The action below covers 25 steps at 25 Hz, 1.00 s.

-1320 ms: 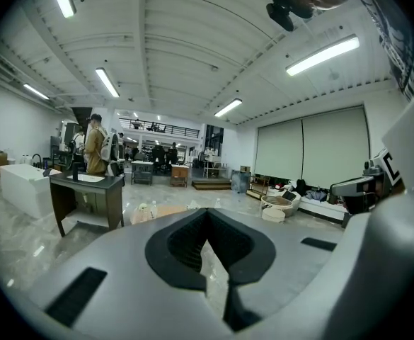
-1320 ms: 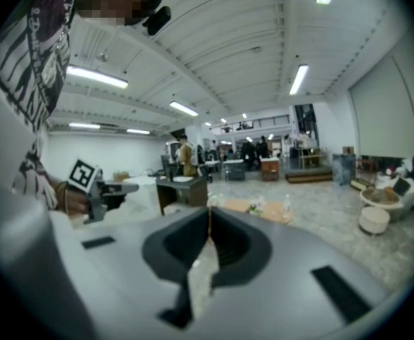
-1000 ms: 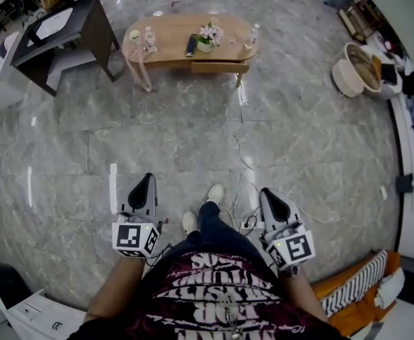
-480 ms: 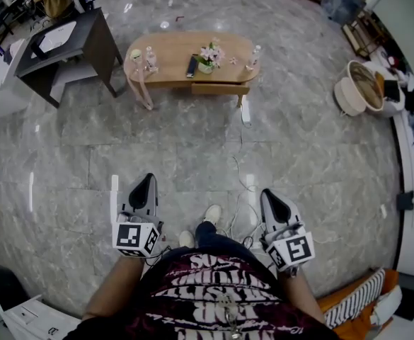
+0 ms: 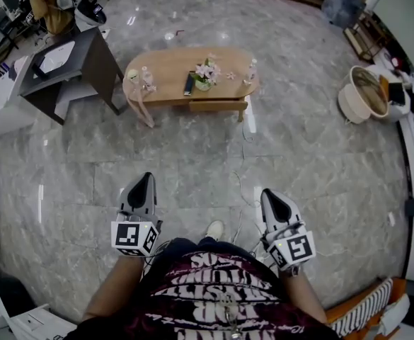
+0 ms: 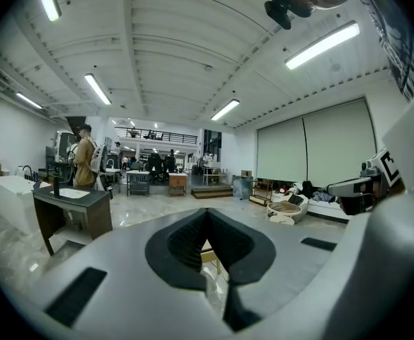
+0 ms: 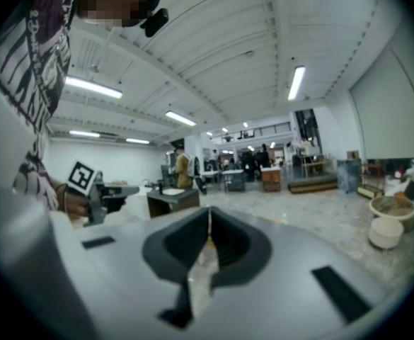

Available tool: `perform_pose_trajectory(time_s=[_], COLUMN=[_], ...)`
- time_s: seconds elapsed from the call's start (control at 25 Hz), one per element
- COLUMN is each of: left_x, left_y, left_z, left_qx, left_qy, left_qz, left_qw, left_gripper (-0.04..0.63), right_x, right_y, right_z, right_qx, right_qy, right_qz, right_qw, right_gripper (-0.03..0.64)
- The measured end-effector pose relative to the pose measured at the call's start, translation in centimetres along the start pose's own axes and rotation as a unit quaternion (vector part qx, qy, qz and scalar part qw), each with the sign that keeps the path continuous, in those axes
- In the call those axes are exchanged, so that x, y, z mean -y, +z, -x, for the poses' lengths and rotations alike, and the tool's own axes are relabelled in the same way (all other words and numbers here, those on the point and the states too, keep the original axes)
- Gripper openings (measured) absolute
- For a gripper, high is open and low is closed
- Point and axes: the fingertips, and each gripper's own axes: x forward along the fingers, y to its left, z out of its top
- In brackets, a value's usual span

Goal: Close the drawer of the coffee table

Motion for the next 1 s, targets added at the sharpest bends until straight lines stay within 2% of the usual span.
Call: perform_pose_trajectory(time_s=[0.2, 0.48, 0.72, 1.0], left_x=[1.5, 1.4, 2.0, 2.0], left_y=[0.6, -0.8, -1.6, -2.5], left_z=[-1.7, -1.3, -1.8, -2.7], left_qx=[0.008, -0.018, -0.026, -0.027], left_qy=[0.003, 0.010, -0.001, -0.008], left_qz=[0.002, 0.007, -0.006, 0.004], left_qw=[1.0000, 0.9998, 0.9996, 0.9996], left_gripper=[0.023, 0.023, 0.023, 0.023], right_x=[2.6, 2.5, 3.0, 3.3], right_y=[0.4, -0.5, -1.8, -2.0], right_z=[-0.9, -1.2, -1.3, -1.3], right_qx=[-0.001, -0.011, -0.012, -0.016], right_qy=[0.002, 0.014, 0.007, -0.002], right_qz=[-0.006, -0.017, -0.031, -0.024], right_qw=[1.000, 1.000, 0.999, 1.000], right_gripper=[0.034, 0.035, 0.034, 0.034])
